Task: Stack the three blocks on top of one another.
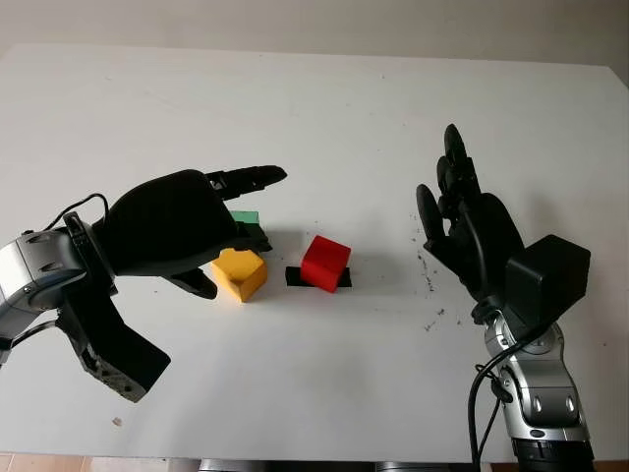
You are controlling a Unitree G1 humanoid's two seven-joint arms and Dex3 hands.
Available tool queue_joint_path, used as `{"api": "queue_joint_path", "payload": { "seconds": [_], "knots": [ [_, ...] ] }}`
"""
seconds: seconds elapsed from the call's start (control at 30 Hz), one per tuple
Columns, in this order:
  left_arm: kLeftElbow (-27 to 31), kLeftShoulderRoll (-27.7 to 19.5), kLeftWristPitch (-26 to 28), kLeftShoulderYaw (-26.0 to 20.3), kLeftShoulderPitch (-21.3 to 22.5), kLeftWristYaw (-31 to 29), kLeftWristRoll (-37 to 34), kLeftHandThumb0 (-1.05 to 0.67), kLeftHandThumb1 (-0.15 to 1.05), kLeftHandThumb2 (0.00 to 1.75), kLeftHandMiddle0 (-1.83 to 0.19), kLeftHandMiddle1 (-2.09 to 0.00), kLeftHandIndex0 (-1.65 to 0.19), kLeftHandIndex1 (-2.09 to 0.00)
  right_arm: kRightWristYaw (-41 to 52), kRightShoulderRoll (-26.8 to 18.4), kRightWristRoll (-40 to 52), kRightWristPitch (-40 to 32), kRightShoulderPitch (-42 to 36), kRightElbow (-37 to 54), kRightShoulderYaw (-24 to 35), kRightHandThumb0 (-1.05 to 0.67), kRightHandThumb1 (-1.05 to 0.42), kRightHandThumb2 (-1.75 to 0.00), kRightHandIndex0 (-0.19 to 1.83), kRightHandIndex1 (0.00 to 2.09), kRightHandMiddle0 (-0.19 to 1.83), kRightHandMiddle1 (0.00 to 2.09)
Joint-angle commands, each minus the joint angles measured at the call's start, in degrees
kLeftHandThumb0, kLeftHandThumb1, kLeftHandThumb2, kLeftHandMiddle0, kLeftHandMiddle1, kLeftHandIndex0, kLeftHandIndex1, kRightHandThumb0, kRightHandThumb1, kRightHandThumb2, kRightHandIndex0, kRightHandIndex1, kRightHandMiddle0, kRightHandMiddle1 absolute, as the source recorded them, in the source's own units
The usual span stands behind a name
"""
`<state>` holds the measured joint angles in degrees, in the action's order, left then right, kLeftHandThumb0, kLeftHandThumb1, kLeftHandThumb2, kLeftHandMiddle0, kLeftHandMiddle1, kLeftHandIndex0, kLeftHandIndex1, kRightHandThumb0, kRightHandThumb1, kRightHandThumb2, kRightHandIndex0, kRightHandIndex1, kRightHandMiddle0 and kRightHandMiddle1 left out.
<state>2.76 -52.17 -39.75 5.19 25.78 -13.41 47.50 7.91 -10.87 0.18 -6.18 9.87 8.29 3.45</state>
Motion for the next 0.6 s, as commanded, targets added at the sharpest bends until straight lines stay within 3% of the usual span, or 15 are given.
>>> {"api": "queue_joint_path", "payload": {
  "seconds": [0.0, 0.27, 0.37, 0.57],
  "knots": [
    [0.1, -0.7, -0.1, 0.1, 0.7, 0.1, -0.4, -0.65, 0.83, 0.05, -0.14, -0.06, -0.45, -0.85, 0.0, -0.8, -0.4, 0.0, -0.5, 0.9, 0.3, -0.73, -1.05, -0.58, -0.18, 0.06, -0.13, 0.05],
    [-1.0, -0.6, -0.1, 0.6, 0.9, -0.3, -0.8, -0.64, 0.84, 0.06, -0.16, -0.06, -0.45, -0.86, -0.1, -0.7, -0.2, -0.3, -0.3, 1.1, 0.6, -0.72, -1.05, -0.57, -0.18, 0.06, -0.13, 0.06],
    [-1.3, -0.7, -0.1, 0.9, 1.0, -0.8, -1.0, -0.63, 0.86, 0.06, -0.17, -0.06, -0.5, -0.73, 0.3, -0.9, 0.0, -0.1, -0.4, 1.1, 0.8, -0.71, -1.05, -0.57, -0.18, 0.06, -0.14, 0.05],
    [-1.3, -0.7, -0.1, 0.9, 1.0, -0.9, -1.1, -0.63, 0.86, 0.05, -0.17, -0.05, -0.52, -0.68, 0.5, -0.8, -0.1, -0.1, -0.4, 1.1, 0.9, -0.71, -1.05, -0.57, -0.18, 0.05, -0.14, 0.05]
  ]
}}
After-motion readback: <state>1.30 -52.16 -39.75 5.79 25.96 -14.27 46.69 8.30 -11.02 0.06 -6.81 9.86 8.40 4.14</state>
